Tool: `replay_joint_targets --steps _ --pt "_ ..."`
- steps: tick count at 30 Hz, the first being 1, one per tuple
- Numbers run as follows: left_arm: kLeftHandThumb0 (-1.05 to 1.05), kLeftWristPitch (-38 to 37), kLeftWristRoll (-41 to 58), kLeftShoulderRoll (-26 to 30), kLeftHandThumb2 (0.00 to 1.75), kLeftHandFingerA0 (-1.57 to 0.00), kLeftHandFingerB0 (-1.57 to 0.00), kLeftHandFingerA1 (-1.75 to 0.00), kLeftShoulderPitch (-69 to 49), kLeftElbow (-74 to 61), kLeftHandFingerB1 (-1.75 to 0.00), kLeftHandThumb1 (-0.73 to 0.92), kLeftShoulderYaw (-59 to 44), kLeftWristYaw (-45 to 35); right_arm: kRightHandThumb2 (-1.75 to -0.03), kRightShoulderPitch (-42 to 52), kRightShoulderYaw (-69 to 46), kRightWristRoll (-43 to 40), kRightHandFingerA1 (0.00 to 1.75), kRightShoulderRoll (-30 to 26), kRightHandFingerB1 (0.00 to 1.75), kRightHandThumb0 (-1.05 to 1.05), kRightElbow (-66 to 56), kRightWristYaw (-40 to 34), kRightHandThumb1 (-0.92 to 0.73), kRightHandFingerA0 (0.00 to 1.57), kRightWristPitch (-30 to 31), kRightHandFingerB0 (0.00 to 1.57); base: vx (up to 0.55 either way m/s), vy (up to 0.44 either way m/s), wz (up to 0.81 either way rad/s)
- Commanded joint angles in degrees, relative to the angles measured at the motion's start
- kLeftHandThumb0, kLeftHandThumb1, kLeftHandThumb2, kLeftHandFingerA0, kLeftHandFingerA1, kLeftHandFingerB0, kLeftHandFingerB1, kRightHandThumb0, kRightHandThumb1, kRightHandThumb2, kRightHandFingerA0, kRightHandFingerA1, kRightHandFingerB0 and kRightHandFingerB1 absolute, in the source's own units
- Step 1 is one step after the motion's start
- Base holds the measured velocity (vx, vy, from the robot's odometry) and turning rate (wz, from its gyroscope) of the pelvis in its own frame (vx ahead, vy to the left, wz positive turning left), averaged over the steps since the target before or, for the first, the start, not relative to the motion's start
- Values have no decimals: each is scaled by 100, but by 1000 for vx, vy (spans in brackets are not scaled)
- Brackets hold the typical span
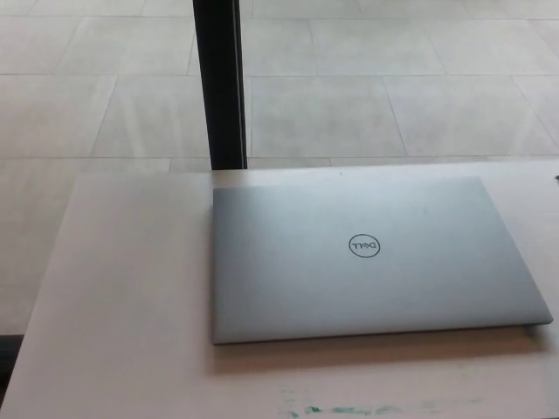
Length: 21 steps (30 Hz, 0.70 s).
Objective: The robot uses its right hand to push down on the lid of a laptop kept in the middle of the desk to close it
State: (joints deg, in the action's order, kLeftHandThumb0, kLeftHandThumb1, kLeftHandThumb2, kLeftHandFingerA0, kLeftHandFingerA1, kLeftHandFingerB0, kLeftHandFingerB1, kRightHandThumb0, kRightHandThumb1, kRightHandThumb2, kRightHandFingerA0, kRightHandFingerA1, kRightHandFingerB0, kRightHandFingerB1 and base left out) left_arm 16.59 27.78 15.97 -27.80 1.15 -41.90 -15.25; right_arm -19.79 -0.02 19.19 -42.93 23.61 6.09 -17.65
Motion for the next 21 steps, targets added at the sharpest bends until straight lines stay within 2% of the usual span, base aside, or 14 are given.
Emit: replay_joint_targets --steps 1,5,6,7,8,9,10,11,15,16,18,19,20,21 --pt "-99 310 167 118 67 -40 -33 -61 -102 -11 -53 89 -85 -21 -68 1578 -4121 -3265 85 -117 62 -88 1137 295 -92 46 313 44 0 0 0" --pt "-99 238 60 136 67 -44 -35 -58 29 151 -51 89 -38 58 -67 1999 -5004 -3375 89 125 65 -89 1218 -328 -90 48 877 48 0 0 0" --pt "-97 232 51 143 67 -43 -35 -58 65 200 -51 90 -34 68 -68 2057 -5081 -3379 96 161 68 -87 1502 -489 -92 42 635 43 0 0 0" --pt "-97 283 96 162 113 -39 -30 -64 60 209 -57 70 -39 21 -73 2233 -5168 -3351 106 369 73 -84 1872 -880 -92 41 270 34 0 0 0" --pt "-98 295 104 148 66 -41 -33 -60 38 163 -51 89 -35 18 -71 2283 -5174 -3299 114 425 79 -84 1964 -1006 -92 43 154 33 0 0 0" --pt "-98 303 108 125 66 -41 -33 -60 6 95 -51 89 -28 23 -71 2329 -5180 -3218 114 477 79 -84 2061 -1131 -92 43 20 33 0 0 0" --pt "-99 283 87 85 112 -38 -31 -63 -47 32 -58 68 -14 34 -72 2257 -5219 -3368 113 462 76 -84 2421 -943 -92 35 -98 29 0 0 0" --pt "-100 262 113 65 67 -40 -32 -60 -61 44 -52 87 -20 -2 -70 2251 -5285 -3425 111 519 78 -85 2504 -947 -92 37 -77 31 0 0 0" --pt "-98 313 161 91 67 -40 -33 -59 -43 121 -52 89 -66 -2 -69 2338 -5467 -3421 125 696 84 -88 2807 -1060 -92 31 18 22 0 0 0" --pt "-98 261 133 98 112 -37 -32 -64 -49 152 -59 67 -58 -27 -71 2351 -5543 -3469 124 699 85 -88 2903 -1007 -92 24 47 16 0 0 0" --pt "-98 214 108 101 112 -37 -32 -64 -61 173 -59 67 -51 -49 -71 2356 -5618 -3467 124 697 85 -88 2975 -916 -92 24 23 16 0 0 0" --pt "-99 237 109 105 67 -40 -33 -61 -71 148 -53 89 -50 -40 -72 2367 -5666 -3449 121 705 83 -89 3025 -942 -92 24 -9 15 0 0 0" --pt "-100 234 77 141 67 -40 -33 -61 -52 178 -54 90 -34 -45 -108 2364 -5707 -3405 99 702 76 -93 3069 -1020 -75 34 68 21 0 0 0" --pt "-98 242 90 160 114 -38 -31 -64 -33 230 -59 68 -42 -64 -73 2372 -5747 -3358 122 703 83 -92 3157 -1084 -92 25 9 13 0 0 0"
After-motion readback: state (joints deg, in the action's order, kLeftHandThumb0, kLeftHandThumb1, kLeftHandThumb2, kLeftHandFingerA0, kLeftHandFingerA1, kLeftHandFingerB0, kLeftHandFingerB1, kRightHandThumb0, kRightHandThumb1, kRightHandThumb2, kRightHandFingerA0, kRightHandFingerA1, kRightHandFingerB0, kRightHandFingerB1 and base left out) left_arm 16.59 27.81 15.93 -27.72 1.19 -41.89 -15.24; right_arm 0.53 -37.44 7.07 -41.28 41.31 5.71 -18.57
